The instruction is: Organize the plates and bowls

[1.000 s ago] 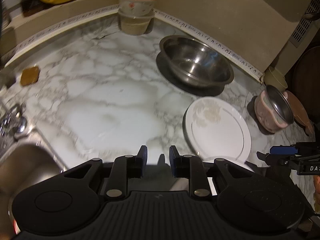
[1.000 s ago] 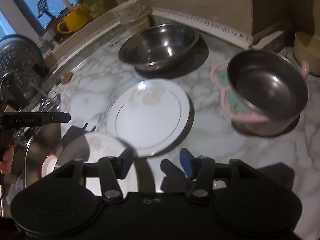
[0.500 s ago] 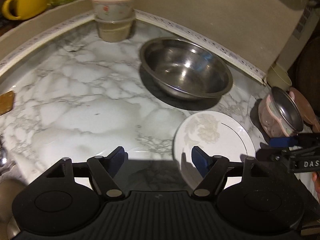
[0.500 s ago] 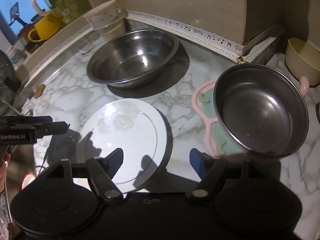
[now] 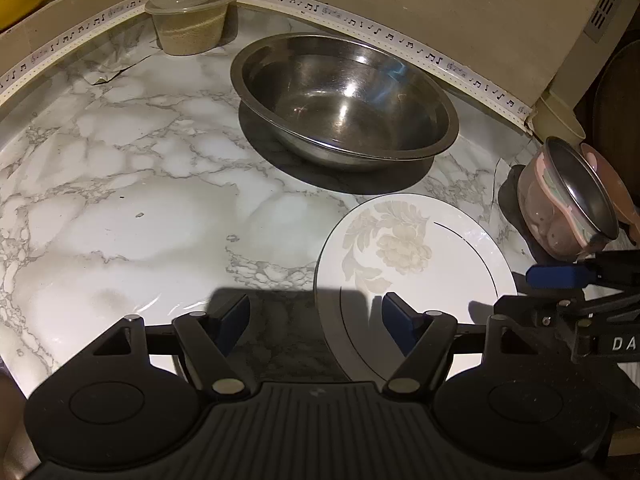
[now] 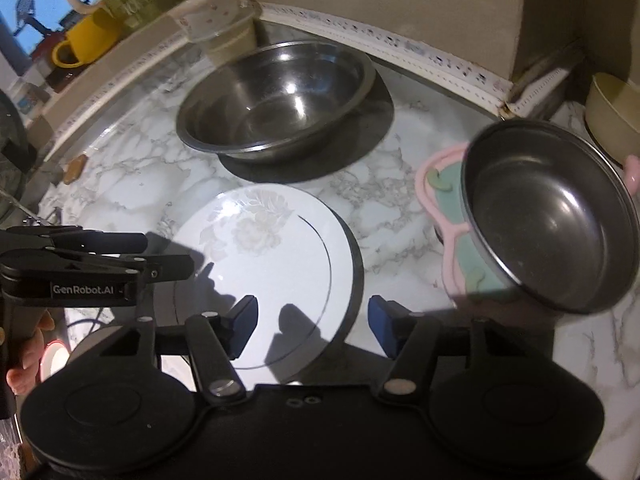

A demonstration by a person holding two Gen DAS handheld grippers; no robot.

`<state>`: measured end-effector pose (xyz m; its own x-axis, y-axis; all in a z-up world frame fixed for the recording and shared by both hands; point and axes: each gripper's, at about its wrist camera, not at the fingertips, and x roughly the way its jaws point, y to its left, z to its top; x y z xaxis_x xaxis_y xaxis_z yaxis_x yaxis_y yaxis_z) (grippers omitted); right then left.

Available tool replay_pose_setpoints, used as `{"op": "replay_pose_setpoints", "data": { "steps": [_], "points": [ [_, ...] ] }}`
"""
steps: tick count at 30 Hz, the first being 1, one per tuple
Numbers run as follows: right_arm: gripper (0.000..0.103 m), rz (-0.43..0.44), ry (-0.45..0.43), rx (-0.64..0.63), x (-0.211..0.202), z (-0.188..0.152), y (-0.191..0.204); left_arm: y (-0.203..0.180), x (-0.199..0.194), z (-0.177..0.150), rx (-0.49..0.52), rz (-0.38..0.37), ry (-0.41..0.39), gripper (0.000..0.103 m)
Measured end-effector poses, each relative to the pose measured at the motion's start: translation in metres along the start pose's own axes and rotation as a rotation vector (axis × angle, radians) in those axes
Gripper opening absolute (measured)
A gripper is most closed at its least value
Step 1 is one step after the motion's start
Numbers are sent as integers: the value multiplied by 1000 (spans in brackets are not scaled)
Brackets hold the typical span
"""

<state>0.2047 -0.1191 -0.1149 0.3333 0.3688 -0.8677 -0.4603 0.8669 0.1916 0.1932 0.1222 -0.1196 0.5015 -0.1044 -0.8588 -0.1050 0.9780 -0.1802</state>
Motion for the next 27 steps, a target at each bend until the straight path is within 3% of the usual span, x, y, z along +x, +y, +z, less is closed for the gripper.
{"op": "replay_pose_setpoints", "data": {
  "steps": [6,11,19,24,27],
  "points": [
    [51,-43,-5,54,1,-6,-4,-1,5,1,2,2,1,61],
    [48,-29,14,105,5,-11,-11,-1,6,2,5,2,-3,55],
    [37,-9,22,129,8,-11,-10,-1,8,6,-10,-1,-4,36],
    [22,6,23,147,10,-11,-12,-4,8,5,-1,-8,-6,29],
    [18,-1,14,150,10,-11,-10,-5,8,4,-6,-20,-12,21]
  ]
}}
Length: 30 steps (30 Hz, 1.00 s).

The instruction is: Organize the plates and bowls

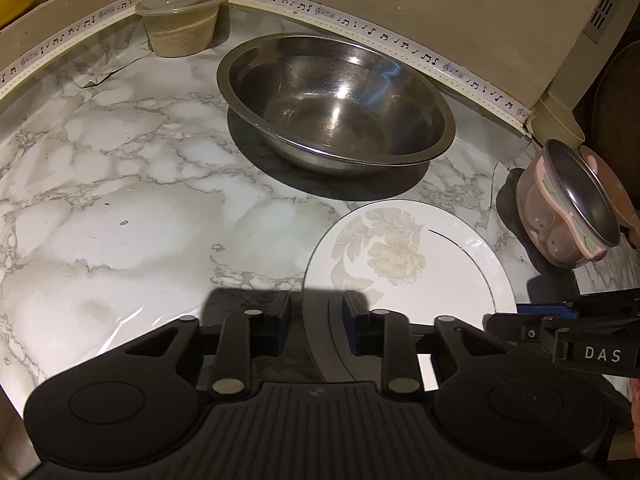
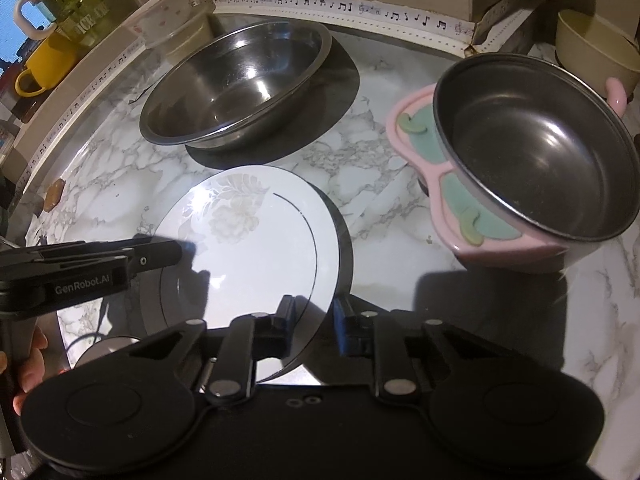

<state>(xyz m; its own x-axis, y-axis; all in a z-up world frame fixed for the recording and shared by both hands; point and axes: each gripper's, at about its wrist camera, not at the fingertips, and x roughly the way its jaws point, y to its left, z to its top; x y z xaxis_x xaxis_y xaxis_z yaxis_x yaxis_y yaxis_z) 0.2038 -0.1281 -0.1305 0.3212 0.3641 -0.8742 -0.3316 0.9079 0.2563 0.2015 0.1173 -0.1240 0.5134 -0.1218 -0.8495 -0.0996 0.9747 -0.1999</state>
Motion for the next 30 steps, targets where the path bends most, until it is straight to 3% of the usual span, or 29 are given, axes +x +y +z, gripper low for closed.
{"op": "replay_pose_setpoints", "data": {
  "steps": [12,30],
  "points": [
    [14,14,-4,4,11,16,15,18,-2,11,-77,27,-13,20],
    [12,104,46,11,29,28,49,58,-13,12,-146,100,-10,20]
  ]
}}
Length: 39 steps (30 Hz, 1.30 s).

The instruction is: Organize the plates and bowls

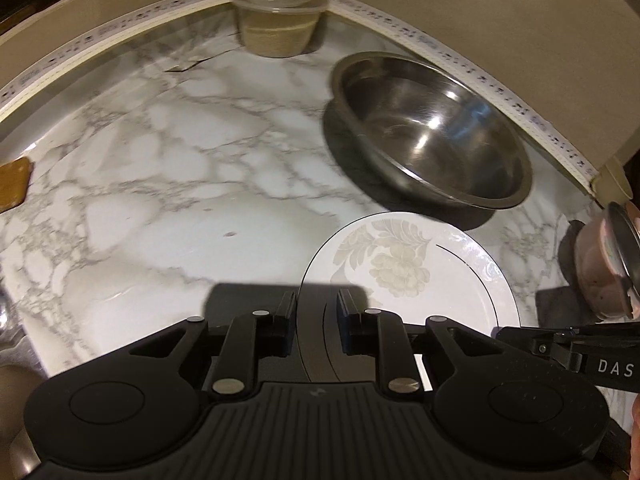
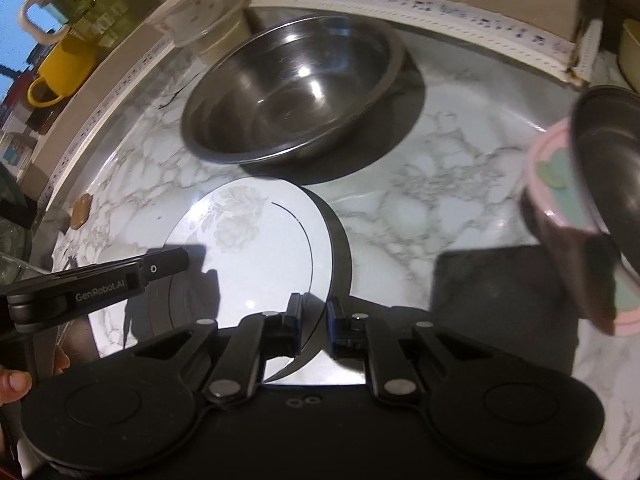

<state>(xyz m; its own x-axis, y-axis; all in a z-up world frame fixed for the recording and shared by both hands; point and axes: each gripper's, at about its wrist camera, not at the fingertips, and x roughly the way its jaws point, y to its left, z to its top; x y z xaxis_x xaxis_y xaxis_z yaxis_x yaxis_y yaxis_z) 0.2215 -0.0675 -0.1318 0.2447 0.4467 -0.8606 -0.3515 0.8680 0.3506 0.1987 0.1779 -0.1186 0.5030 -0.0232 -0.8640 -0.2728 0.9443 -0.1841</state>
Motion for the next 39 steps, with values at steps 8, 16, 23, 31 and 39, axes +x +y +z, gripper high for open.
{"op": "replay_pose_setpoints", "data": {
  "steps": [8,16,23,31,39],
  "points": [
    [12,49,2,-36,-14,-2,18,20,-28,-4,-14,18,-28,20],
    [12,77,10,-77,-47,-17,17,8,-68,-19,-3,-6,-42,20],
    [12,82,36,-83,-69,-42,10,-8,-98,-42,4,-34,-40,20],
    [12,75,88,-75,-85,-81,-1,-24,-112,-77,16,-64,5,20],
    [12,72,151,-68,-85,-113,-7,-32,-117,-116,16,-48,52,20]
  ]
}}
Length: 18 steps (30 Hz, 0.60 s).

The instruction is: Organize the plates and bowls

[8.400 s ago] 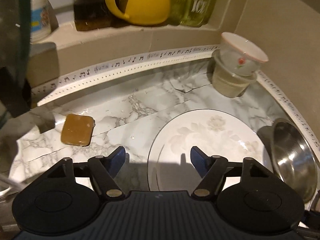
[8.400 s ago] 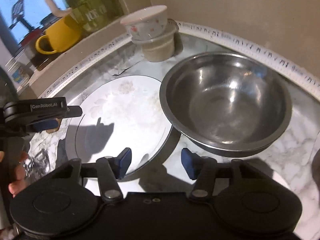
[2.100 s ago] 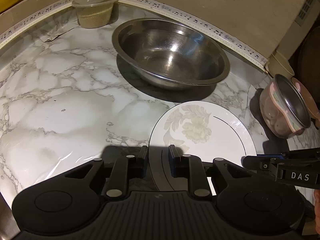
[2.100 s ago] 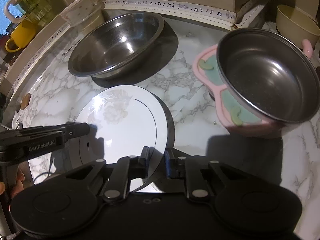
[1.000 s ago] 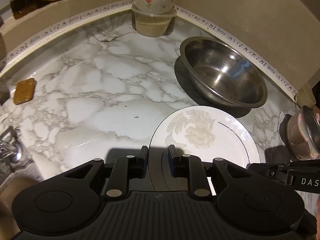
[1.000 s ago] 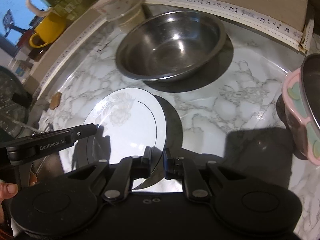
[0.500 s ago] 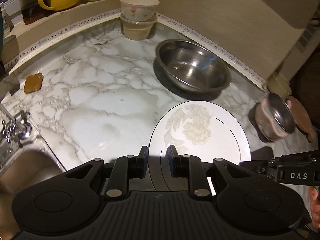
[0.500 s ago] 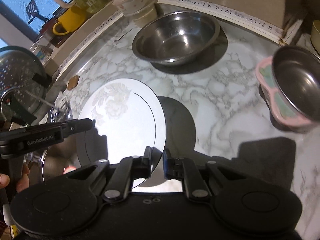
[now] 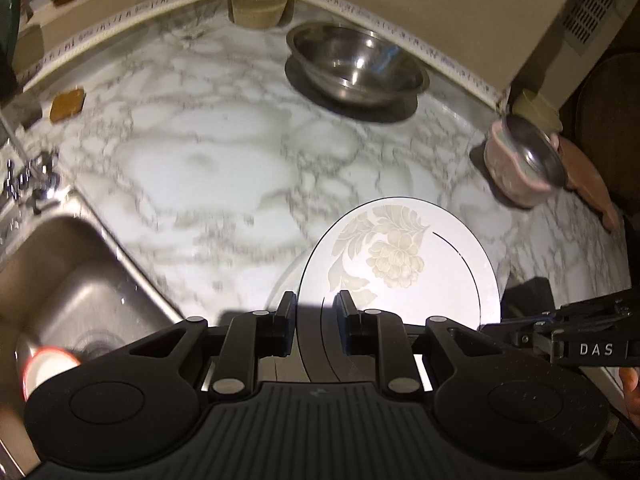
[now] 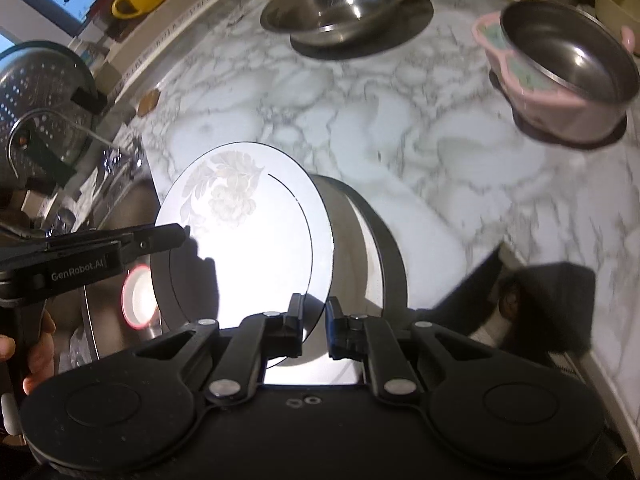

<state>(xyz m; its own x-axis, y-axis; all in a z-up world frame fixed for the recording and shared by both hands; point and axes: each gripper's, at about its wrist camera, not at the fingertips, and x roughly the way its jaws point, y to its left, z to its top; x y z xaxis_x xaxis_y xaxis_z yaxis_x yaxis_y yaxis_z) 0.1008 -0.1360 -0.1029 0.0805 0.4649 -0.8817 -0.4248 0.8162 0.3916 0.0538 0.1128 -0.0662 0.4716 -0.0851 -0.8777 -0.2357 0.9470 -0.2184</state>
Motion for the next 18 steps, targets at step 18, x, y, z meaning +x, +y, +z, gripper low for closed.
{"op": "replay_pose_setpoints", "data": {
  "steps": [18],
  "points": [
    [12,-30,29,11,16,-14,-4,0,24,-19,25,23,74,20]
  ]
}}
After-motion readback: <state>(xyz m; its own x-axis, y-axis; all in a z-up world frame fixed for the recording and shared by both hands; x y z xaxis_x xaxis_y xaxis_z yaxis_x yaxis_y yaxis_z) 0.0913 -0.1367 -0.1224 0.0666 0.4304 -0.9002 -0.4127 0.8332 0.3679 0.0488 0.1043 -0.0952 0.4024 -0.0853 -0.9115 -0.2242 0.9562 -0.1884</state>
